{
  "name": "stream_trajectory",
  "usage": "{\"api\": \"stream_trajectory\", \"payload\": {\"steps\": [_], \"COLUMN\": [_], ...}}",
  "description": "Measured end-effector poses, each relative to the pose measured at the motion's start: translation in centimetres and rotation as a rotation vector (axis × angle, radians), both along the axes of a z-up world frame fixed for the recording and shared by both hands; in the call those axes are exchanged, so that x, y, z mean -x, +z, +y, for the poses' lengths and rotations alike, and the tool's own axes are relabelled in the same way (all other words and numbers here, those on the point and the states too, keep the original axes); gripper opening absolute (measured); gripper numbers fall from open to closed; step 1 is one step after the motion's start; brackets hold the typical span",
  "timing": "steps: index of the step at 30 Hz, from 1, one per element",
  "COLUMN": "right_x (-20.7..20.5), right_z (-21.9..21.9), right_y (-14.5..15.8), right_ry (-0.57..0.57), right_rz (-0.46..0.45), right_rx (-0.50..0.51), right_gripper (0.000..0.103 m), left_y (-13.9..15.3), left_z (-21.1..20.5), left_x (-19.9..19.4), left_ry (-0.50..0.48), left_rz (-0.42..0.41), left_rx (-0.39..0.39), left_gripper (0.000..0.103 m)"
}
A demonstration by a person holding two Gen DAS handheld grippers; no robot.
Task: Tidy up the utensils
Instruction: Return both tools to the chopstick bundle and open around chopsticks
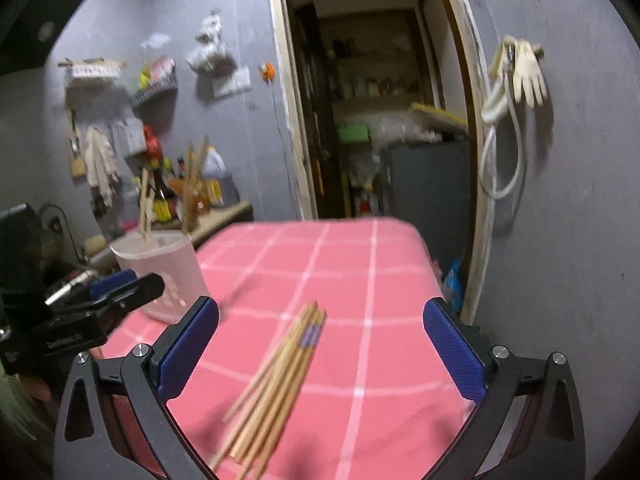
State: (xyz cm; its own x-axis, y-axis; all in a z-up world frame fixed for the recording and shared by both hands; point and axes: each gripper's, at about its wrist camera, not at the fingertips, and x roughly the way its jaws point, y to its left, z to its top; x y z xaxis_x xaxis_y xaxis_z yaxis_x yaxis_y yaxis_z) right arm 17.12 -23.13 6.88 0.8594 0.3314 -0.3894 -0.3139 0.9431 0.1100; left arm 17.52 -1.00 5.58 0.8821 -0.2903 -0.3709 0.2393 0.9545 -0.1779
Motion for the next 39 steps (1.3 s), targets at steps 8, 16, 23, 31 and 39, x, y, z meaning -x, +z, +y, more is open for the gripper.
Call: {"api": "stream_trajectory", "payload": {"steps": [8,16,23,31,39], "right_x": [-2.8,-5.0,-5.9,-6.8,-7.3], "right_z": [0.4,1.2,2.1,2.6,2.9], "right_y": [-3.8,-6.8,-7.8,-8.6,-8.7], "right_ry": [0.006,0.059,0.124,0.15,0.15], "right_rz": [0.156,0.305,0.374,0.432,0.441], "right_rx": [0.051,0.11,0.138,0.16,0.186], "right_gripper": [0.094,0.06,0.051,0.049,0.048], "left_y": [-2.1,-4.1,-5.9,-6.9,-7.7], "left_z": [-1.1,-2.5,-3.3,-4.4,-5.3], "left_x": [-2.1,-3.7,-5.6,-7.0,-8.4], "left_ry": [-0.021,-0.09,-0.137,-0.185,-0.182], "left_rz": [0.124,0.222,0.35,0.422,0.457], "left_rx": [-0.033,-0.087,-0.102,-0.131,-0.176], "left_gripper": [0.095,0.078,0.058,0.05,0.043]}}
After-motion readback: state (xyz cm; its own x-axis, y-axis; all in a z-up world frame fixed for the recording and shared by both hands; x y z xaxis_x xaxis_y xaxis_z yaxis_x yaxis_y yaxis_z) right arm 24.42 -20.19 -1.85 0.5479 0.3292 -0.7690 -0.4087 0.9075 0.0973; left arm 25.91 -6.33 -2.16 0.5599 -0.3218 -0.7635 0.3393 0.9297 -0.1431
